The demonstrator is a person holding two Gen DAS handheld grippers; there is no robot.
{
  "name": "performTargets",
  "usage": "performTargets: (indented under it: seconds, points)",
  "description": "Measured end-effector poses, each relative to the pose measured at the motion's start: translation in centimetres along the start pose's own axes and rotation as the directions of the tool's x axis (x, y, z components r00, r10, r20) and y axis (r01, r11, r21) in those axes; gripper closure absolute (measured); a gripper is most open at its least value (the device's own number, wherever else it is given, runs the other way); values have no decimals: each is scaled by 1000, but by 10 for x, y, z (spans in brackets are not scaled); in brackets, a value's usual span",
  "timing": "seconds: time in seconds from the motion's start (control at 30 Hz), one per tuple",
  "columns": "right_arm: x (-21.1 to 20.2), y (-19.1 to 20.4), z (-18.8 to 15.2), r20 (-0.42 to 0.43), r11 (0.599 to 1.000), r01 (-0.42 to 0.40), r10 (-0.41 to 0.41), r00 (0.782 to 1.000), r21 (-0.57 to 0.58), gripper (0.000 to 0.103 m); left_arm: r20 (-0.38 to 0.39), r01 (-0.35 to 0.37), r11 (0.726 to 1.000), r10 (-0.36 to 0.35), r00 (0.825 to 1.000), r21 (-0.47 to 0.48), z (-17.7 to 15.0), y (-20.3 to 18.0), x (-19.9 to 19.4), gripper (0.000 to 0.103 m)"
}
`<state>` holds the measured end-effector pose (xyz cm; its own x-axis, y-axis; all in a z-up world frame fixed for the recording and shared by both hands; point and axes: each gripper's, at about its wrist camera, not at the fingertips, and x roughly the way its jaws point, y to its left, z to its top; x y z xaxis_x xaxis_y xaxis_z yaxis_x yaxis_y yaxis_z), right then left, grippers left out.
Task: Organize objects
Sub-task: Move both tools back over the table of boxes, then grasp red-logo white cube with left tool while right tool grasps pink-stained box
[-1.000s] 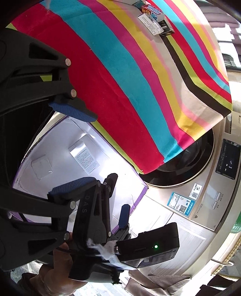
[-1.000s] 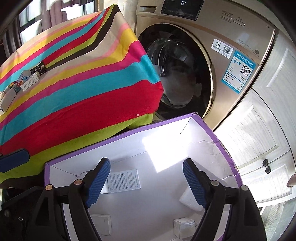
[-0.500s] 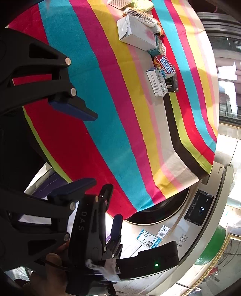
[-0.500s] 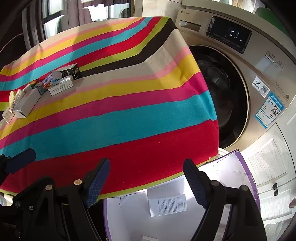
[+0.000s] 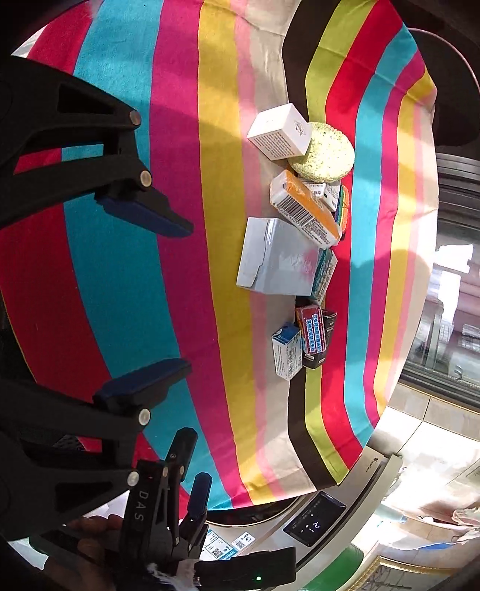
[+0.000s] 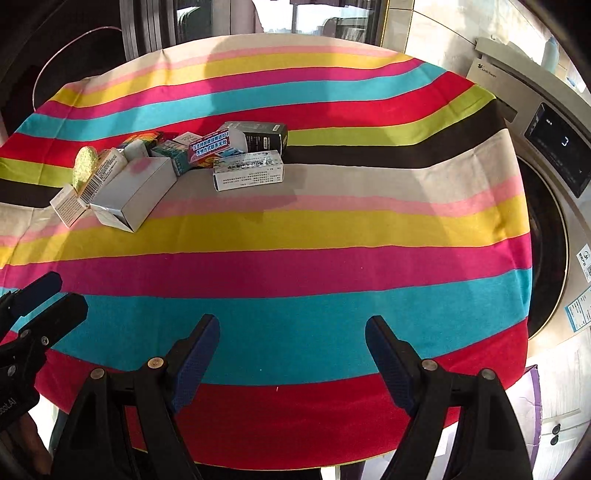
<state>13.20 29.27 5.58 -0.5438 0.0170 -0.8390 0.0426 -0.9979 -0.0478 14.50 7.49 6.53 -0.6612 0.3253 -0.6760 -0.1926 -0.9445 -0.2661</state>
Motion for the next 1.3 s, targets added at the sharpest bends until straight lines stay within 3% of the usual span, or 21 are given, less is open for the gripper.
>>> performTargets:
  seconds: [0.23, 0.47, 0.93, 0.97, 1.03, 1.3]
  points:
    - [5, 46, 35, 20, 997, -68, 69, 997, -32, 19, 50, -104, 992, 108, 993, -75, 25, 70, -2, 32]
    - [16, 91, 64, 14, 988, -152, 152, 988, -35, 17, 26, -170, 985, 171, 985, -42, 48, 112, 17, 32]
    - [58, 159, 92, -58, 979, -192, 188, 980, -70, 16, -55, -109, 992, 112, 992, 58, 65, 135, 56, 32]
    - [61, 161, 94, -63, 979, -191, 186, 980, -67, 16, -57, -103, 993, 107, 993, 62, 65, 136, 58, 35]
    - [68, 166, 96, -77, 980, -186, 181, 980, -67, 16, -75, -83, 994, 88, 993, 70, 66, 137, 62, 53]
    - [86, 169, 102, -71, 992, -107, 102, 992, -68, 14, -70, -73, 996, 76, 995, 41, 64, 143, 61, 56]
